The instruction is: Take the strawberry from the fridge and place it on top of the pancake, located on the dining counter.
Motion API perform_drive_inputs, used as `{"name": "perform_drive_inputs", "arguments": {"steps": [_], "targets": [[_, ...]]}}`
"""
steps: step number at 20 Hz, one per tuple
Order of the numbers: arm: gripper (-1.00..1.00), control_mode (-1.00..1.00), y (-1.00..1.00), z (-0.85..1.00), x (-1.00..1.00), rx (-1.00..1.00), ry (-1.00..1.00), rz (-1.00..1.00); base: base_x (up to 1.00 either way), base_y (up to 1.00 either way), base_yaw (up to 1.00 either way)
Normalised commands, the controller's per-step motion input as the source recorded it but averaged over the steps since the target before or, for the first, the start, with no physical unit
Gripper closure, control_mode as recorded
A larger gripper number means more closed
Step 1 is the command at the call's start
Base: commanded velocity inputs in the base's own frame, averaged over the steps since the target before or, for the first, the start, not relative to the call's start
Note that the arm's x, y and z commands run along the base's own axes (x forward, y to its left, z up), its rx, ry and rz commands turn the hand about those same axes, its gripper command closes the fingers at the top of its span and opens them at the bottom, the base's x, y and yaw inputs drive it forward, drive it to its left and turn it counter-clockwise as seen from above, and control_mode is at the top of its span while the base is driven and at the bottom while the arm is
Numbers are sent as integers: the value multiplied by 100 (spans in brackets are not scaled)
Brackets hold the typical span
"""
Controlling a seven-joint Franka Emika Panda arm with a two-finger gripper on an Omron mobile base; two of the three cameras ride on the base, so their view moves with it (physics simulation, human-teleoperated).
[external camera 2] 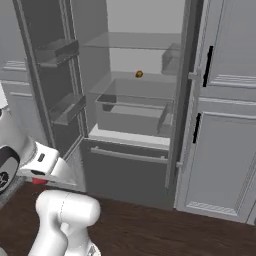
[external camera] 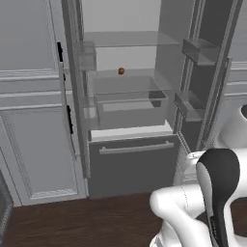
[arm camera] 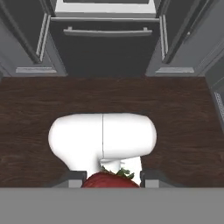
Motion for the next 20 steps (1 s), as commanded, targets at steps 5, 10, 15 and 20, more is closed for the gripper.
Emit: {"name": "perform_drive_inputs", "arguments": {"steps": [5, 10, 15, 20], "targets": [[100, 100, 0, 0, 0, 0, 0, 0, -88, 0, 70], [100, 100, 0, 0, 0, 0, 0, 0, -72, 0, 84], [100, 100, 0, 0, 0, 0, 0, 0, -71, 0, 80], [100, 100, 0, 0, 0, 0, 0, 0, -67, 0, 80]]}}
